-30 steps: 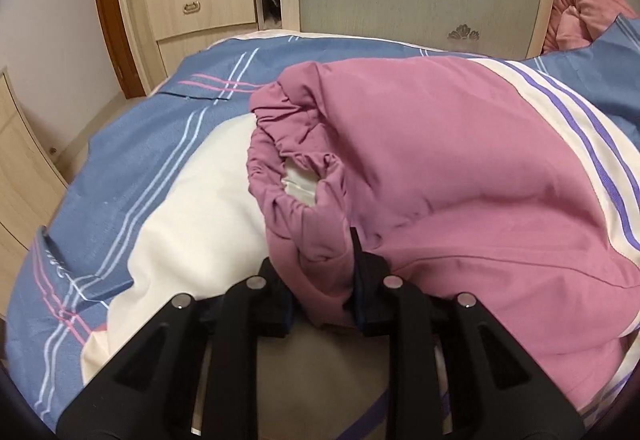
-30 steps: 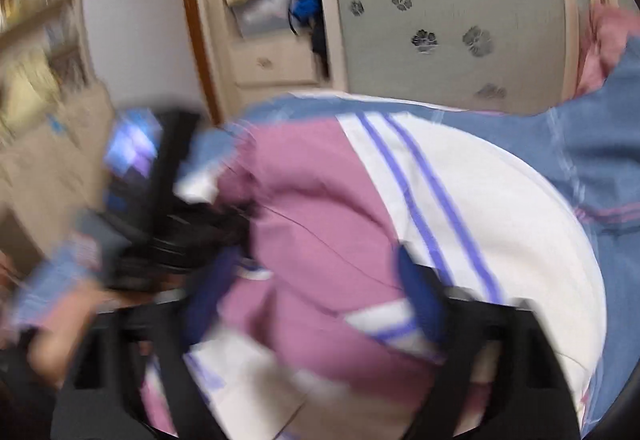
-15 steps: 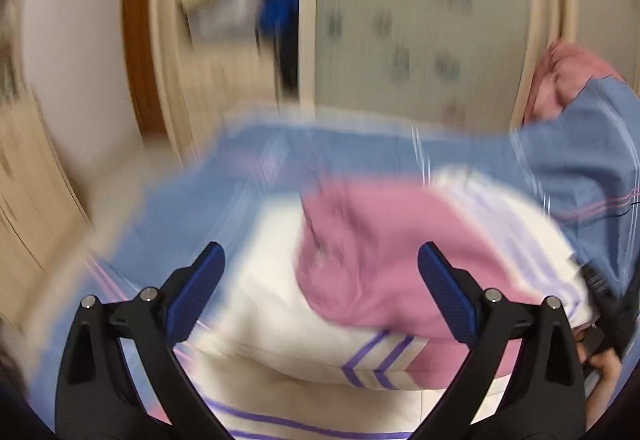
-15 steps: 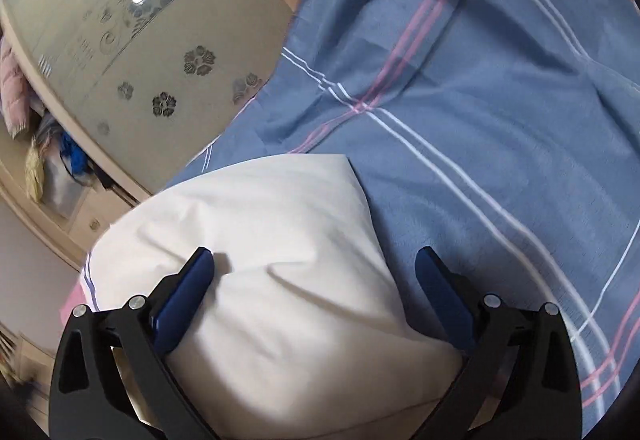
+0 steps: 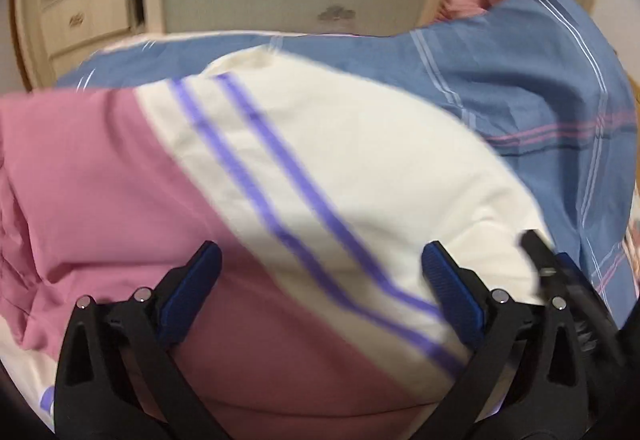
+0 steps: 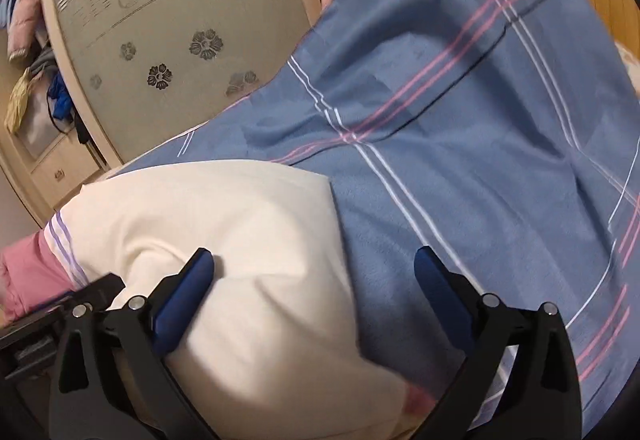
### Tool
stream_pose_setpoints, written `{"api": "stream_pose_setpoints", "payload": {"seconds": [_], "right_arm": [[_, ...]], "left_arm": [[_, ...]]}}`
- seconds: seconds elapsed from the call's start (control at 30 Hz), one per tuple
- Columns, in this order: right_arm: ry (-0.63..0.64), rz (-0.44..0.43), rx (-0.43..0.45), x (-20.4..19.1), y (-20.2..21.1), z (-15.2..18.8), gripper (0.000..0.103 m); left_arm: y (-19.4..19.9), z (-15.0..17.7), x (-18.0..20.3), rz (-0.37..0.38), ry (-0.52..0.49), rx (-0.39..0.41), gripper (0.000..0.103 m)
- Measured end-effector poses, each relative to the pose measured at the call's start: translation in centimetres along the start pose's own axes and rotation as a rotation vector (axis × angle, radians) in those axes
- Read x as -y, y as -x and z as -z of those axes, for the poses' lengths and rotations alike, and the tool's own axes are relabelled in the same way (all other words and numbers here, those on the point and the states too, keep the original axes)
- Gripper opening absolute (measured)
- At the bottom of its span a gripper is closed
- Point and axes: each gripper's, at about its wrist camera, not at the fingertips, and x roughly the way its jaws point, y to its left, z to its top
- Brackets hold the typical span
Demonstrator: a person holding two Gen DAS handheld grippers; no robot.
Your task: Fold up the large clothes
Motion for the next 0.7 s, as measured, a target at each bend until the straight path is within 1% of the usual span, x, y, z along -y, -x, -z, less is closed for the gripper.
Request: {"api": "stream_pose_setpoints", "payload": {"seconds": [0.07,0.13,0.17,0.2,0.23,0.27,0.3,0.33,0.4,0.43,0.47,0.5,0.6,0.67,0.7], "right_arm": [[0.002,-0.014,0.004,-0.2,0.1,0.1,0.100],[0.015,-0.010,0.008,-0.4,0.1,0.1,0.100],[0.011,-0.011,0.008,-0.3,0.1,0.1,0.100],[0.003,-0.029,-0.001,-0.2,0.0,0.0,0.101],[-0.004,-0.050,-0.012,-0.2,-0.2,0.0,0.102],[-0.015,-0.083,-0.030,-0.2,-0.4,0.1,0.102],[-0.018,-0.103,-0.040,-0.4,-0.5,0.1,0.102],[-0.011,-0.105,-0.042,-0.7,-0.5,0.2,0.102],[0.027,-0.070,-0.024,-1.4,-0.4,0.4,0.102],[0.039,-0.054,-0.011,-1.6,-0.5,0.5,0.102],[0.039,-0.052,-0.006,-1.7,-0.6,0.6,0.102],[0.034,-0.051,0.004,-1.7,-0.6,0.8,0.102],[-0.032,-0.069,0.076,-1.2,-0.3,1.9,0.102],[-0.102,-0.118,0.119,0.2,0.5,3.0,0.102],[-0.144,-0.124,0.116,1.0,1.1,3.4,0.102]], "left_arm": [[0.4,0.4,-1.9,-0.041,0.020,0.009,0.101],[1.2,0.3,-4.5,-0.164,0.047,0.029,0.101],[1.9,0.5,-6.6,-0.334,0.049,0.065,0.101],[2.3,0.9,-8.2,-0.410,0.048,0.097,0.101],[2.5,1.3,-10.4,-0.352,0.074,0.093,0.101],[2.4,1.6,-11.8,-0.300,0.108,0.065,0.101],[2.5,1.9,-12.8,-0.266,0.125,0.050,0.101],[2.9,2.2,-12.8,-0.279,0.109,0.062,0.101],[2.9,2.8,-12.3,-0.317,0.094,0.099,0.101],[2.6,3.4,-11.6,-0.353,0.072,0.128,0.101],[2.2,3.8,-11.0,-0.382,0.047,0.142,0.101],[2.2,4.0,-11.1,-0.392,0.038,0.149,0.101],[2.5,4.0,-11.7,-0.360,0.052,0.129,0.101],[3.3,4.2,-11.5,-0.344,0.035,0.121,0.101],[5.1,4.1,-11.3,-0.339,0.039,0.147,0.096]]}}
